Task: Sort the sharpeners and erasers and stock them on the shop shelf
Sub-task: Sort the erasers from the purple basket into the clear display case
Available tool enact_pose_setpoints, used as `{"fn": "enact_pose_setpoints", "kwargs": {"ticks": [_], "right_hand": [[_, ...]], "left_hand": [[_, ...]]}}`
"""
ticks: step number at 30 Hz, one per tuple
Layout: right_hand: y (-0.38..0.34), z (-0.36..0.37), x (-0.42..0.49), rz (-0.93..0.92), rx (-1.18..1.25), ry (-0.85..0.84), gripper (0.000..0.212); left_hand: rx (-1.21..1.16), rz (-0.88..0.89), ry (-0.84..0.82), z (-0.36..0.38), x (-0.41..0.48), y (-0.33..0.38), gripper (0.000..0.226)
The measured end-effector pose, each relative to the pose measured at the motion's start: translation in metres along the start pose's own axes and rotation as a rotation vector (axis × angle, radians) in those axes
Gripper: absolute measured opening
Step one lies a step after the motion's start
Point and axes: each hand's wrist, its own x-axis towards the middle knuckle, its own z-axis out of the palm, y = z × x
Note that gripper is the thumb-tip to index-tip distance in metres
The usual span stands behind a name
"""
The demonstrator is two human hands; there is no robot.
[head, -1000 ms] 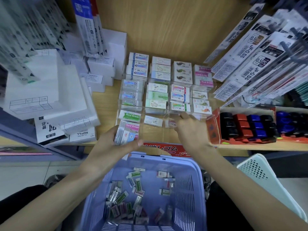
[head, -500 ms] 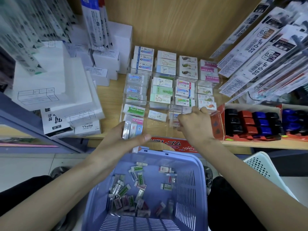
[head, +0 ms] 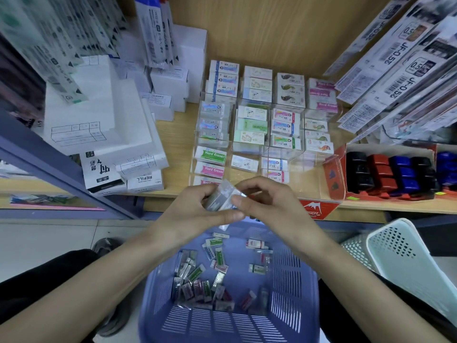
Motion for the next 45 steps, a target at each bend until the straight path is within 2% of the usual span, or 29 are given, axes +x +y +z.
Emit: {"fn": "enact_pose_setpoints", "kwargs": {"ticks": [2,4,8,10,13,18,21,25,27,30,32,36,39,41,43,45], "right_hand": [[0.003,-0.004,0.004,0.061,0.155,0.006,0.021],[0.005,-0.013,0.005,0.059,0.287,-0.03,0.027],[0.007,-0.019,0.005,-0.059,0.418,-0.006,0.027],[0.009,-0.017,0.005,-0.128,0.481,0.006,0.036],[0.011,-0.015,0.005,-0.207,0.523,0.028,0.037],[0.01,-0.005,0.0,-0.238,0.507,0.103,0.03],[0.009,-0.003,-0.003,-0.313,0.463,0.078,0.036],[0.014,-0.007,-0.001,-0.396,0.348,0.016,0.028],[0.018,-0.009,-0.001,-0.43,0.162,0.026,0.026],[0.025,-0.013,-0.001,-0.545,-0.327,0.068,0.025],[0.029,-0.012,-0.002,-0.591,-0.502,0.107,0.031],[0.029,-0.008,-0.006,-0.502,-0.556,0.176,0.037],[0.024,-0.01,-0.012,-0.38,-0.533,0.028,0.06],[0.021,-0.009,-0.014,-0.315,-0.523,-0.059,0.067],[0.02,-0.006,-0.012,-0.29,-0.463,-0.027,0.06],[0.019,-0.006,-0.01,-0.194,-0.257,0.069,0.045]], "left_hand": [[0.002,0.015,-0.033,-0.001,-0.001,-0.001,0.04],[-0.086,0.014,-0.054,-0.002,-0.002,-0.001,0.033],[-0.449,-0.033,-0.009,-0.004,0.0,0.005,0.029],[-0.549,-0.051,0.017,-0.006,0.001,0.007,0.03],[-0.55,-0.064,-0.023,-0.006,-0.001,0.008,0.035],[-0.407,-0.014,-0.064,-0.003,-0.004,0.006,0.039],[-0.261,0.063,-0.012,-0.006,-0.003,0.006,0.04],[-0.303,0.084,-0.009,-0.008,-0.001,0.004,0.039],[-0.328,0.08,-0.002,-0.008,-0.001,0.002,0.036],[-0.266,0.087,0.016,-0.007,0.001,-0.001,0.03],[-0.203,0.107,0.026,-0.004,0.002,-0.003,0.023],[-0.093,0.135,0.039,0.001,0.004,-0.002,0.004],[-0.02,0.155,0.04,0.003,0.006,-0.004,0.015],[0.024,0.161,0.034,0.006,0.008,-0.007,0.022],[0.046,0.157,0.032,0.009,0.01,-0.008,0.026],[0.019,0.136,0.05,0.01,0.011,-0.008,0.025]]}}
